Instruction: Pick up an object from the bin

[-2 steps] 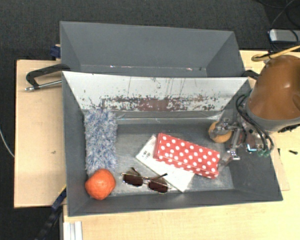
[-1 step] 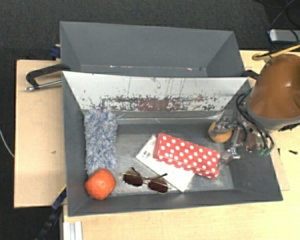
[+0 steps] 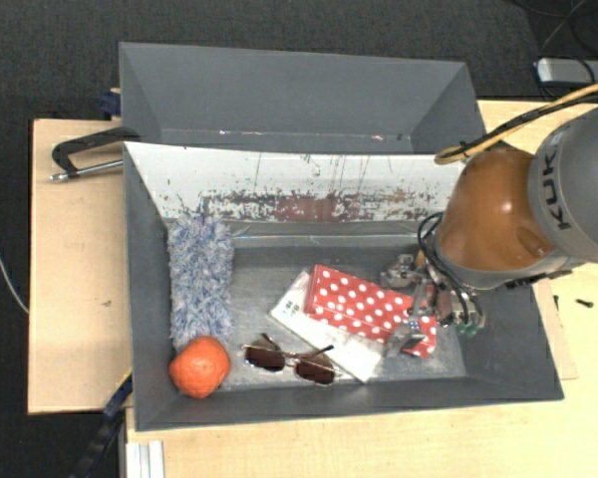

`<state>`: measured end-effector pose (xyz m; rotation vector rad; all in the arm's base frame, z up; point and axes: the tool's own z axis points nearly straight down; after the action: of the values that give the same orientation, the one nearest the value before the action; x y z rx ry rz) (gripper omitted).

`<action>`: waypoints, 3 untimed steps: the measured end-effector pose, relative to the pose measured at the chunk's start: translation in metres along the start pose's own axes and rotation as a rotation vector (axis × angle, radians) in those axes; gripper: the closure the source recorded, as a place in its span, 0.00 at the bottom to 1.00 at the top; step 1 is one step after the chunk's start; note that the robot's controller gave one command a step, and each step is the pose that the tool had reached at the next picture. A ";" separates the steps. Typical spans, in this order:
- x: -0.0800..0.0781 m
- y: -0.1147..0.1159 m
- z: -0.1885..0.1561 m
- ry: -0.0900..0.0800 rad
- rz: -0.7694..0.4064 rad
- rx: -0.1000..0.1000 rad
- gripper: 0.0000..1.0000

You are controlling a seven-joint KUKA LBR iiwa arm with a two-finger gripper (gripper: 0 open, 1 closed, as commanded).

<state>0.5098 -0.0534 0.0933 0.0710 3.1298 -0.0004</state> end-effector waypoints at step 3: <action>-0.006 0.026 0.016 -0.013 0.250 -0.001 0.00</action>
Offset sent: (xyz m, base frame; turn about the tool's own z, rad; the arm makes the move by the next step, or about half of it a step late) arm -0.0030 0.0325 0.0067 0.2302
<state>0.5172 -0.0273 0.0772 0.4581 3.0834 0.0028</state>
